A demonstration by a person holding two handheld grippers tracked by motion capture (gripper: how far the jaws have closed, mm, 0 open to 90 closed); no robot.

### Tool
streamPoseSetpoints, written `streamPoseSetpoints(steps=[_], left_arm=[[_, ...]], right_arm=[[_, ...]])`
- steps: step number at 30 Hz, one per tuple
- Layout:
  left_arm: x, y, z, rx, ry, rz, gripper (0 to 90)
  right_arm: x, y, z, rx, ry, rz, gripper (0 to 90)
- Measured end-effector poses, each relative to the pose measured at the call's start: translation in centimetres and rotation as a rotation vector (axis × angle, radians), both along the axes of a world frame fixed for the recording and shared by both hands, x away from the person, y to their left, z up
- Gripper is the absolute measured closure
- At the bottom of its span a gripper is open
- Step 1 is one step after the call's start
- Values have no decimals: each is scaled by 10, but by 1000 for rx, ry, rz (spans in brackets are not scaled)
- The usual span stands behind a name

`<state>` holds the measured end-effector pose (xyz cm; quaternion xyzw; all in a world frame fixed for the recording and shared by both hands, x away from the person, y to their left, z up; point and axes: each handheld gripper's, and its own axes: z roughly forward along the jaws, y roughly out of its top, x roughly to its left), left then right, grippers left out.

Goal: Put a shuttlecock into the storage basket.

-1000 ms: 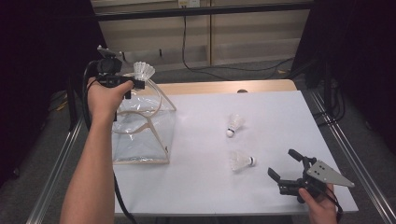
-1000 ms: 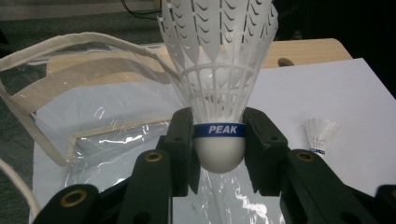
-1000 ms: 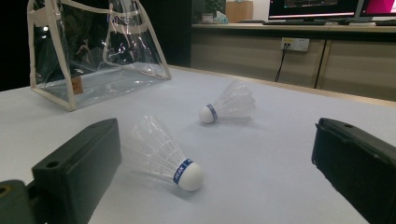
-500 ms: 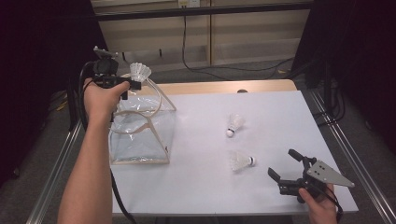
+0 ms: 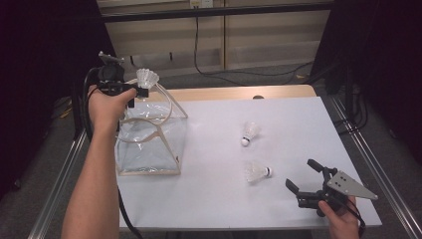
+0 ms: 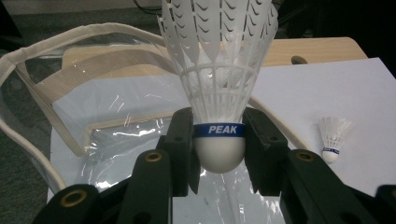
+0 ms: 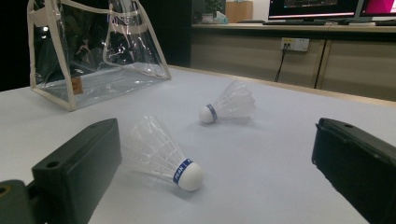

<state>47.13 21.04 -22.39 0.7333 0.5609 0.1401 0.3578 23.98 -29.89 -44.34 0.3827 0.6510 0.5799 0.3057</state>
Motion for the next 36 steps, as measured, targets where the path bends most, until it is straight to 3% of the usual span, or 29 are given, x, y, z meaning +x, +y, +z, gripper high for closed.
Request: streamPoseSetpoints(steps=[36], left_arm=[[5, 10, -16, 26, 22, 40, 655]], right_arm=[[0, 0, 0, -3, 0, 1, 13]])
